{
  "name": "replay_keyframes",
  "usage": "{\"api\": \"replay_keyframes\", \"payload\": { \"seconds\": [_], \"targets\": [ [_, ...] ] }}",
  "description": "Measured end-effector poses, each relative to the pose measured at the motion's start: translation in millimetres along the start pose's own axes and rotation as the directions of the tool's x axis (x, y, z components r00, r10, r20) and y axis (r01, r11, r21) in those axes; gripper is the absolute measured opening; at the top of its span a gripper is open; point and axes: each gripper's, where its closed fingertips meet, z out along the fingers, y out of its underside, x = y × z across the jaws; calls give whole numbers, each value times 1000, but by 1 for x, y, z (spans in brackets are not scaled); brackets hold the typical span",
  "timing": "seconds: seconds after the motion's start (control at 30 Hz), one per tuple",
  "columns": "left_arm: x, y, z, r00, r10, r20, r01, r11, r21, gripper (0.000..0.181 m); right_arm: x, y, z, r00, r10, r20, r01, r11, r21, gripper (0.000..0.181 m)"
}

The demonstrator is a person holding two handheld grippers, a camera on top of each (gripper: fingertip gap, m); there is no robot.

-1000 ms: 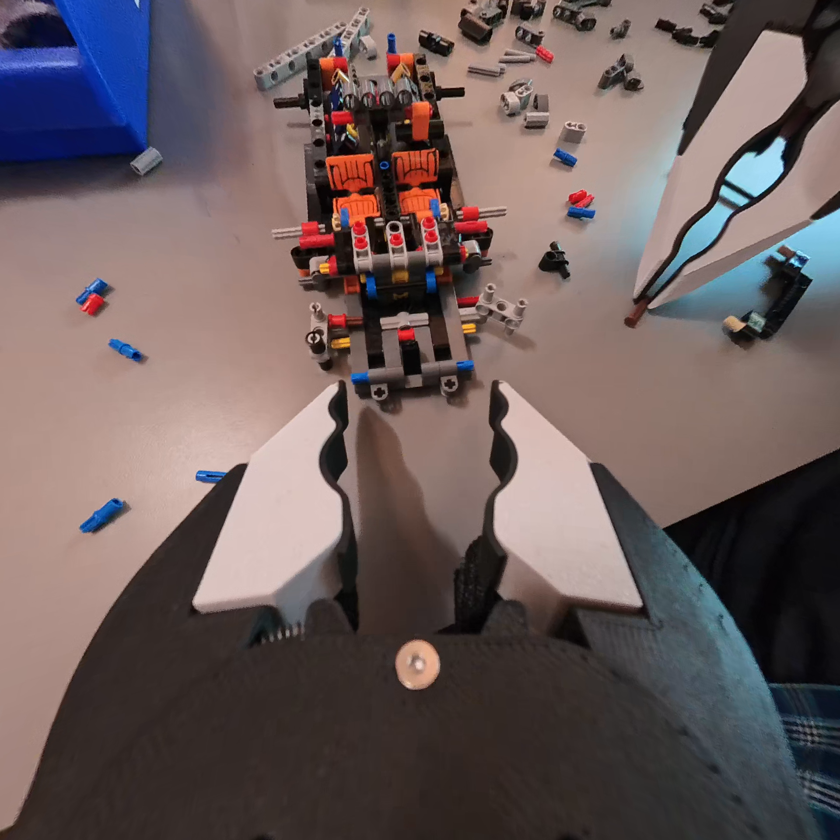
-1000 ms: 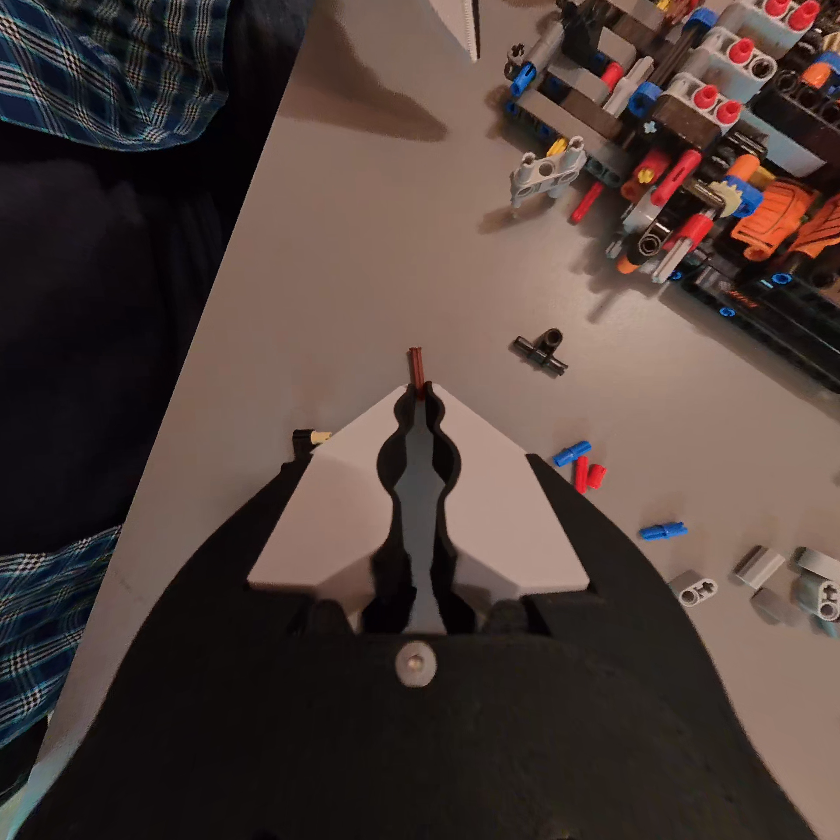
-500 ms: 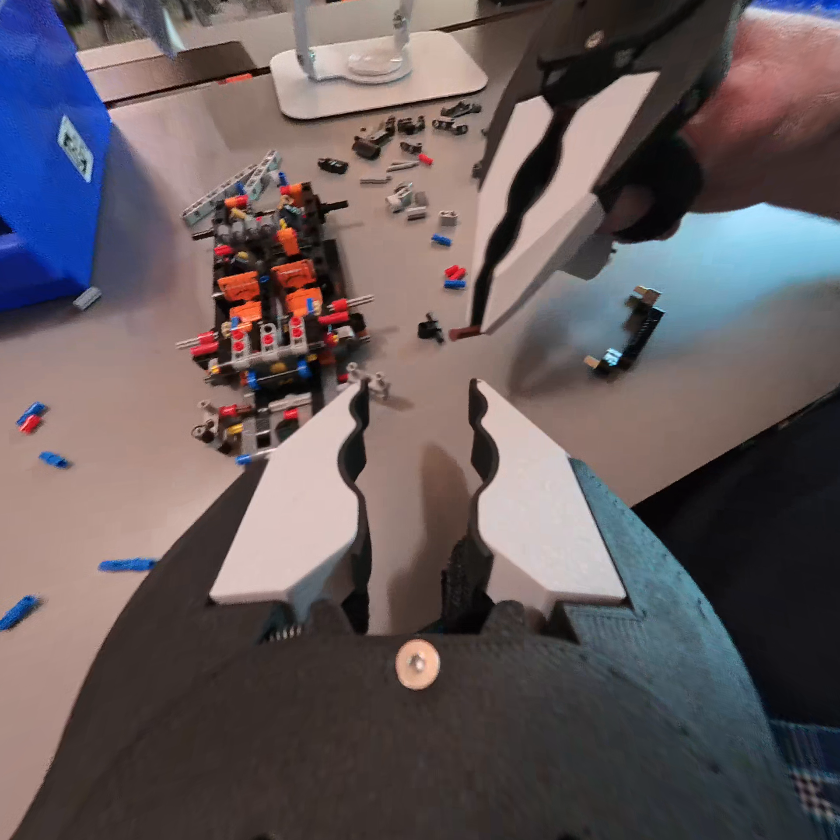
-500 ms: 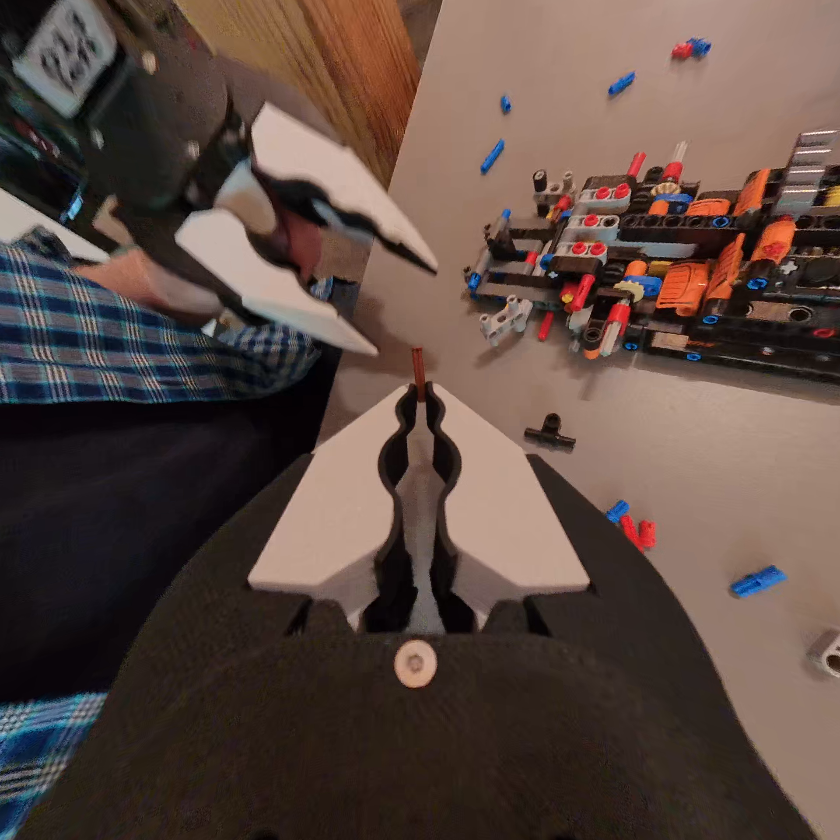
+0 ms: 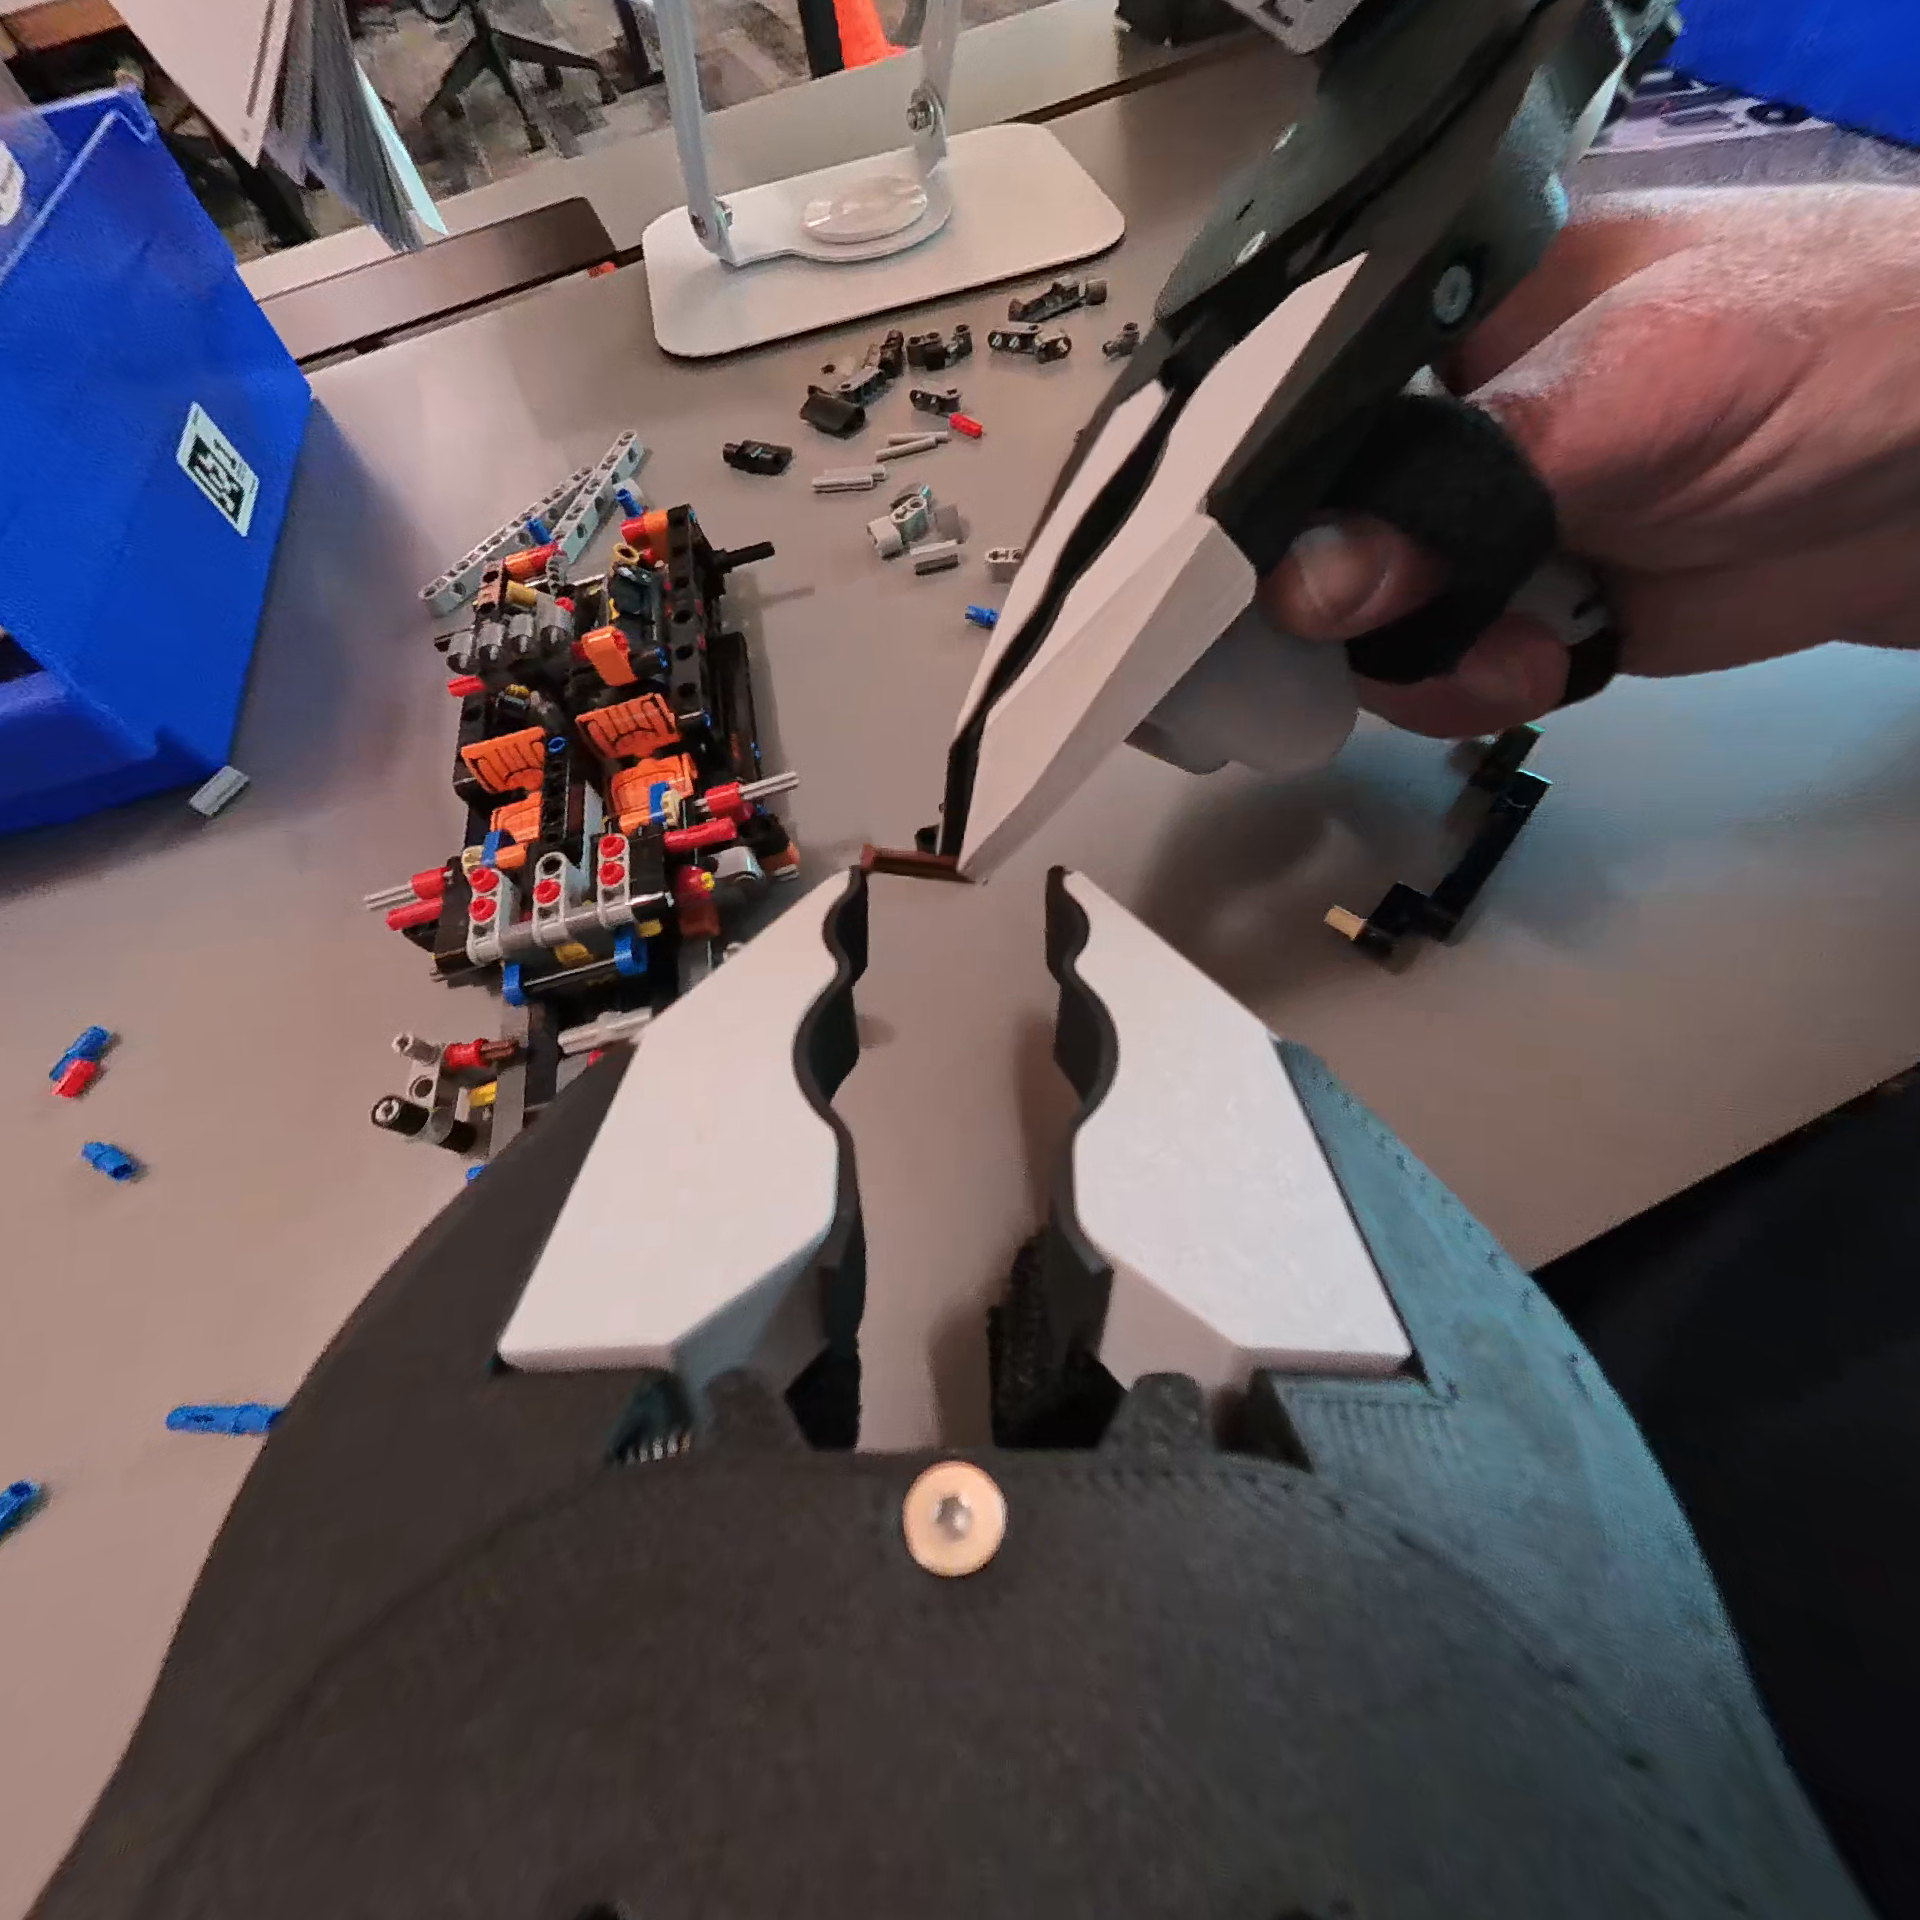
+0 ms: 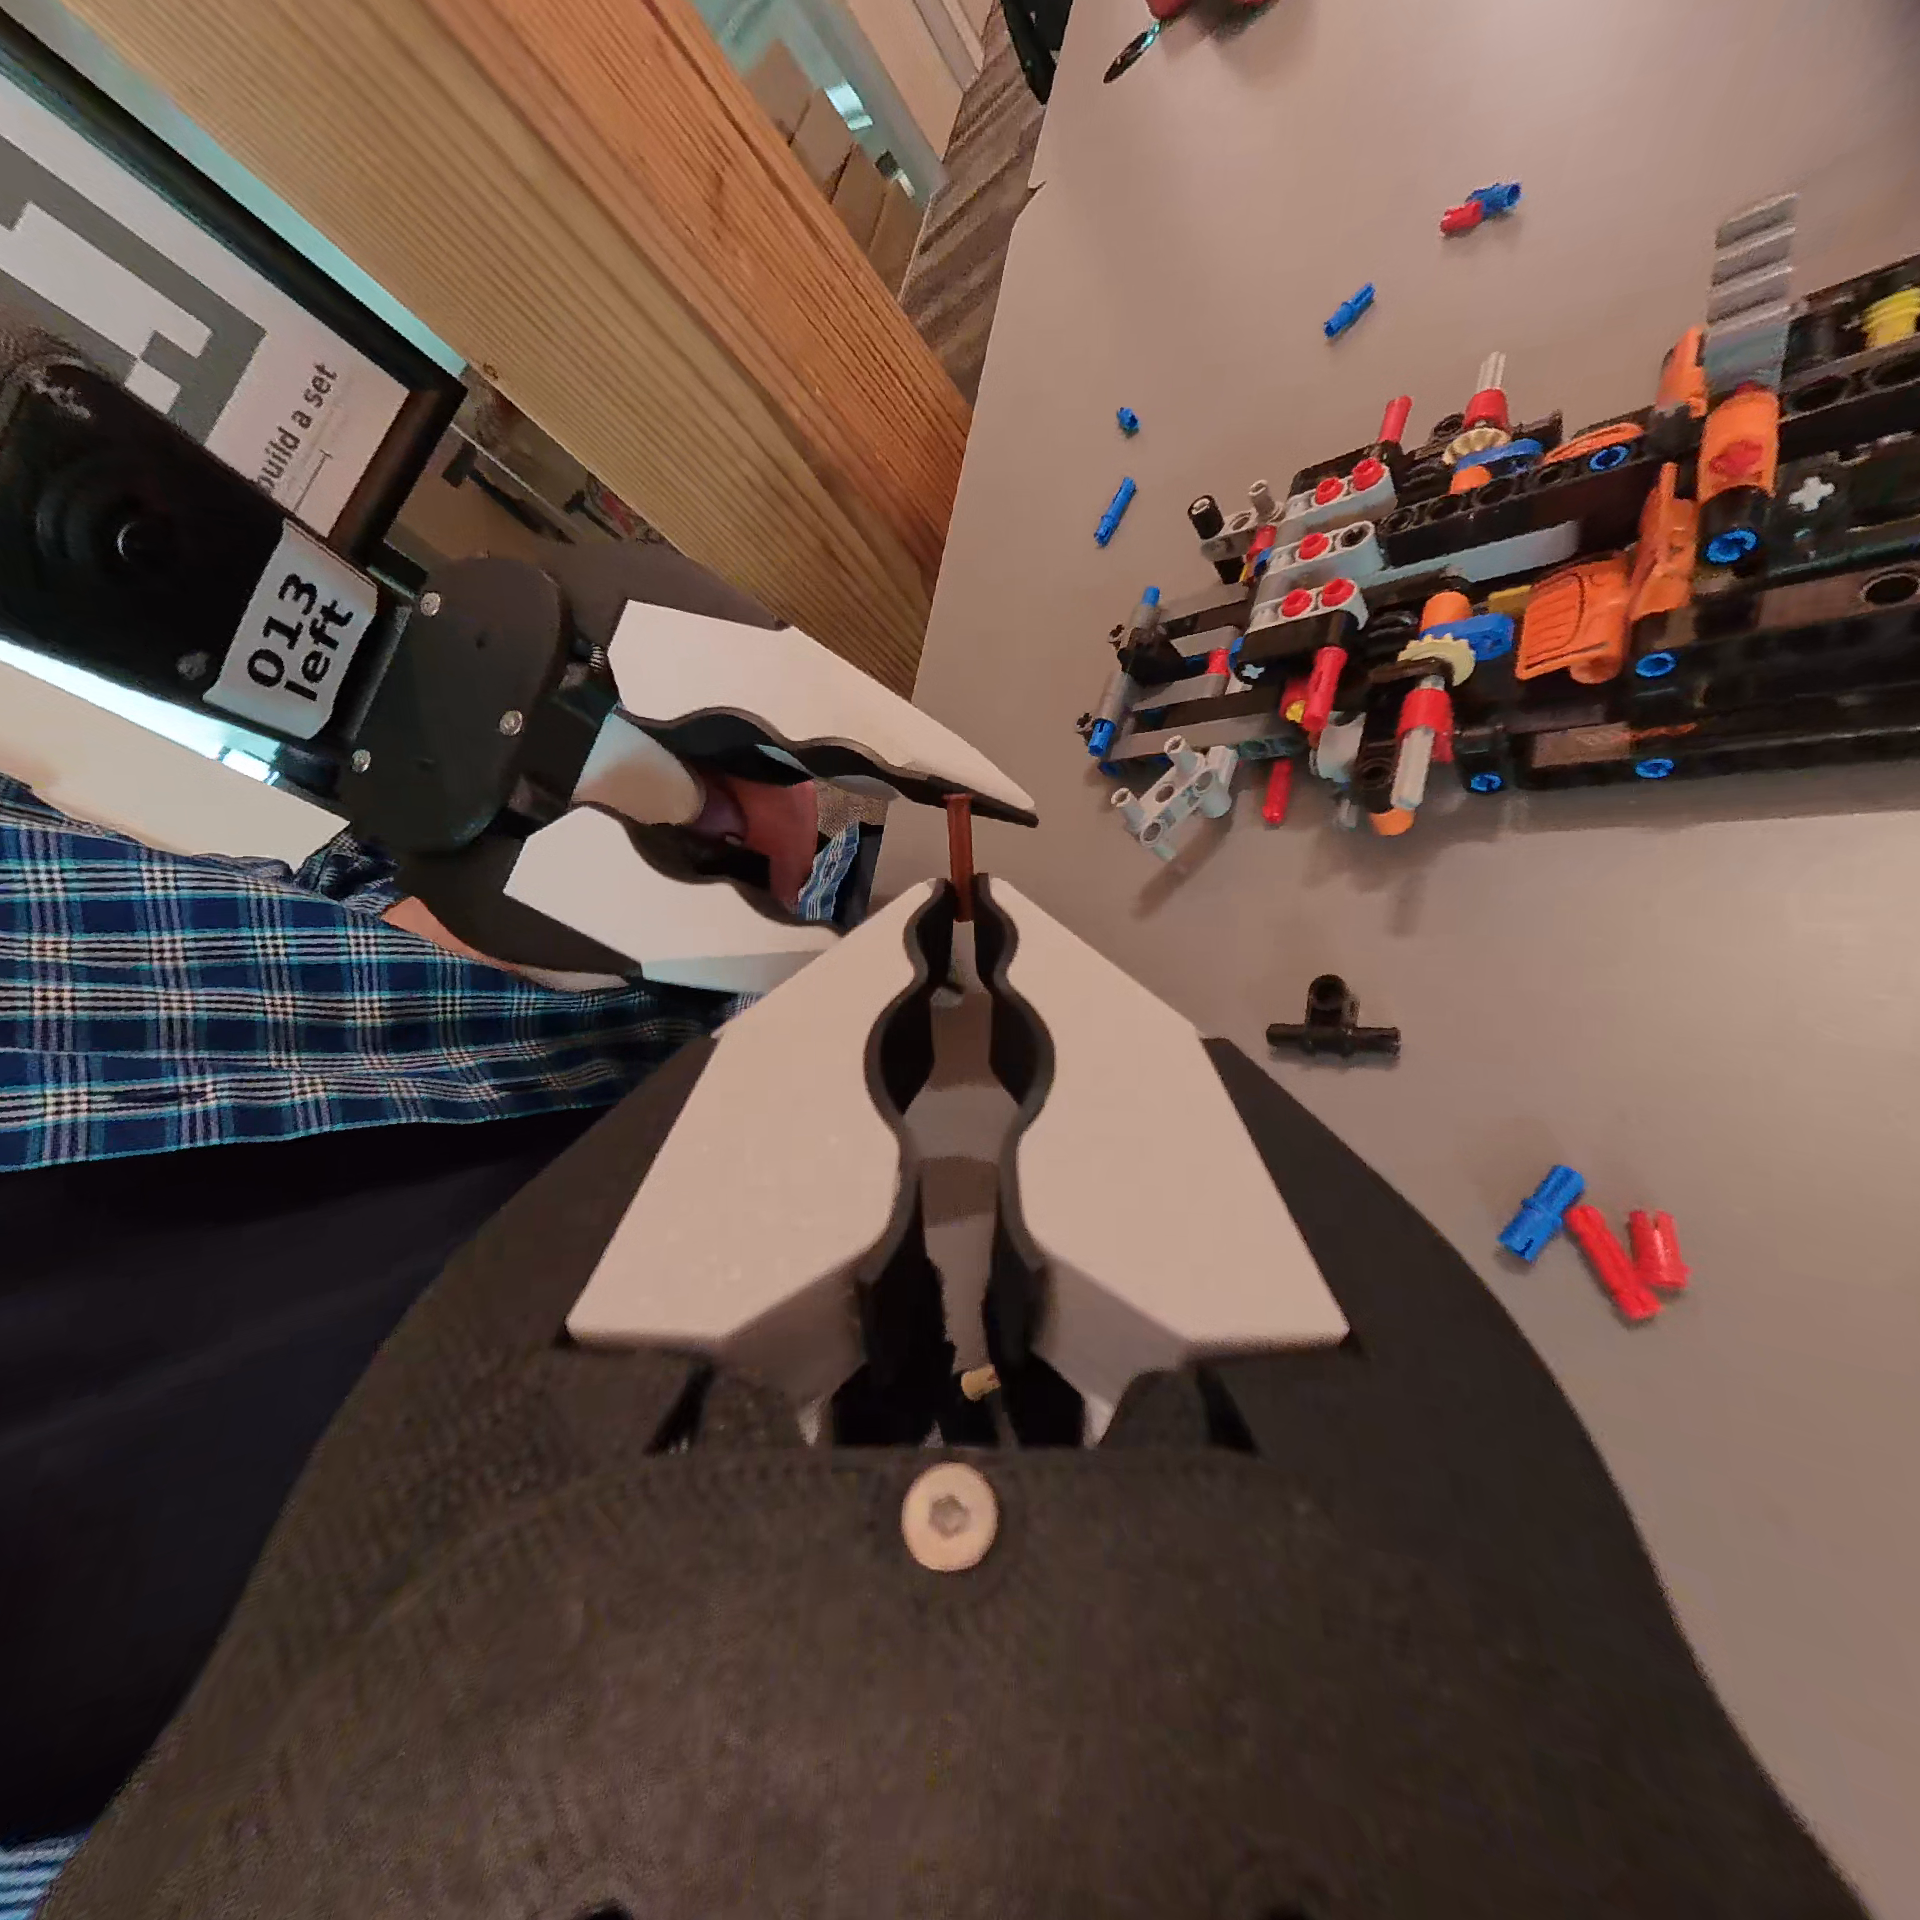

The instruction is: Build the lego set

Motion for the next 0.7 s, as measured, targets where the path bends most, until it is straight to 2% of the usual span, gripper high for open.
{"api": "replay_keyframes", "payload": {
  "seconds": [0.2, 0.4, 0.7],
  "targets": [
    [1, -5, 5, 997, 70, 36, -70, 998, -1, 32, 1, 2, 2, 1000, 23, 12, -23, 1000, 3, 1],
    [5, -5, 10, 974, 215, 65, -213, 976, -36, 23, 1, 5, 5, 1000, 19, 10, -19, 1000, -11, 0],
    [9, -4, 12, 974, 224, 14, -224, 974, -23, 21, 1, 8, 2, 997, 68, 45, -68, 998, 4, 0]
  ]
}}
